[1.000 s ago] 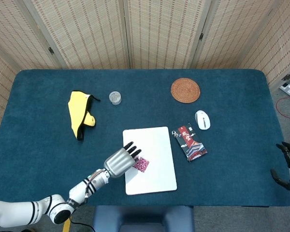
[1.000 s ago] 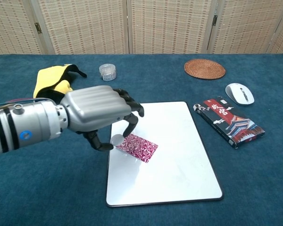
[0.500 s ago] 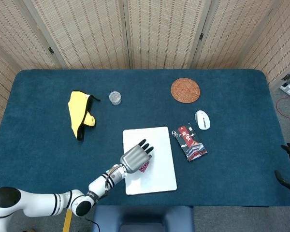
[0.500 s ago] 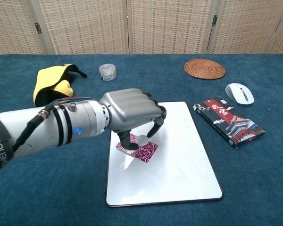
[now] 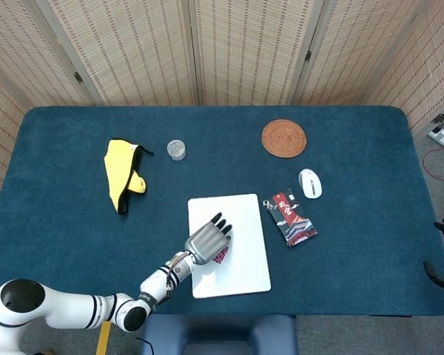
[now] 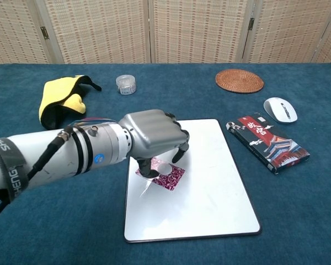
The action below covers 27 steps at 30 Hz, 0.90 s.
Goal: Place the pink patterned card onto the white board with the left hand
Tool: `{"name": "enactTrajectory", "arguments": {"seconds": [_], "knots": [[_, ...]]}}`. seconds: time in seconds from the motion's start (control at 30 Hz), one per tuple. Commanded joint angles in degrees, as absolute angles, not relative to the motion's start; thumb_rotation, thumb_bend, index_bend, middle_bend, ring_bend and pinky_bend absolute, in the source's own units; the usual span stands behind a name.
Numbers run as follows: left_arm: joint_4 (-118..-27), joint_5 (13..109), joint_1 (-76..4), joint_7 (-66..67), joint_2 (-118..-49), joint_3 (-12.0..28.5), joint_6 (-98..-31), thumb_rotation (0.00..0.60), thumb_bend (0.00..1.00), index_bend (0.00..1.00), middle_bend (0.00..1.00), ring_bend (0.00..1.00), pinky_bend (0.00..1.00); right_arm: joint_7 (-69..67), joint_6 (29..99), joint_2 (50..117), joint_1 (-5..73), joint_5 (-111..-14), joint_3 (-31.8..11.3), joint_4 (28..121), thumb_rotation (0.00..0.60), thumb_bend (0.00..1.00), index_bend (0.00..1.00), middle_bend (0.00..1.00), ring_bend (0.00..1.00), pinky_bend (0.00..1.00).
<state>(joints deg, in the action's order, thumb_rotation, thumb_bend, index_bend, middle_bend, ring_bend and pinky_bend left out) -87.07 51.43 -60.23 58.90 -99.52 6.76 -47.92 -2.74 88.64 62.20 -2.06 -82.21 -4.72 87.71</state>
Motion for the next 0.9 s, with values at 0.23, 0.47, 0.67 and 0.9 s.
{"name": "enactTrajectory", "arguments": {"seconds": [0.23, 0.47, 0.67, 0.9], "knots": [[-94.39, 53.25, -56.86, 54.73, -94.51, 5.65, -56.95, 0.6, 0.36, 0.17, 0.17, 0.14, 0.1, -2.5, 89.0, 61.95, -2.14, -82.47, -4.81, 88.09, 0.6, 0.31, 0.17, 0.18, 0.24, 0.16], [-97.72, 60.85, -47.84, 43.17, -86.64, 4.26, -68.16, 0.6, 0.36, 0.25, 0.17, 0.17, 0.09, -3.11, 88.75, 61.2, -2.07, -82.57, -4.85, 88.45, 0.6, 0.31, 0.18, 0.18, 0.24, 0.16], [-99.02, 61.18, -40.21, 34.75, -79.01, 3.58, -74.37, 0.6, 0.36, 0.27, 0.17, 0.17, 0.07, -4.17, 87.32, 60.89, -0.98, -82.99, -5.06, 88.37, 0.6, 0.31, 0.18, 0.18, 0.23, 0.16], [-99.52, 62.73, -31.57, 25.48, -72.33, 2.71, -81.22, 0.6, 0.36, 0.27, 0.17, 0.17, 0.06, -6.62, 85.98, 60.26, 0.33, -84.19, -5.11, 88.77, 0.6, 0.31, 0.19, 0.19, 0.24, 0.16]]}}
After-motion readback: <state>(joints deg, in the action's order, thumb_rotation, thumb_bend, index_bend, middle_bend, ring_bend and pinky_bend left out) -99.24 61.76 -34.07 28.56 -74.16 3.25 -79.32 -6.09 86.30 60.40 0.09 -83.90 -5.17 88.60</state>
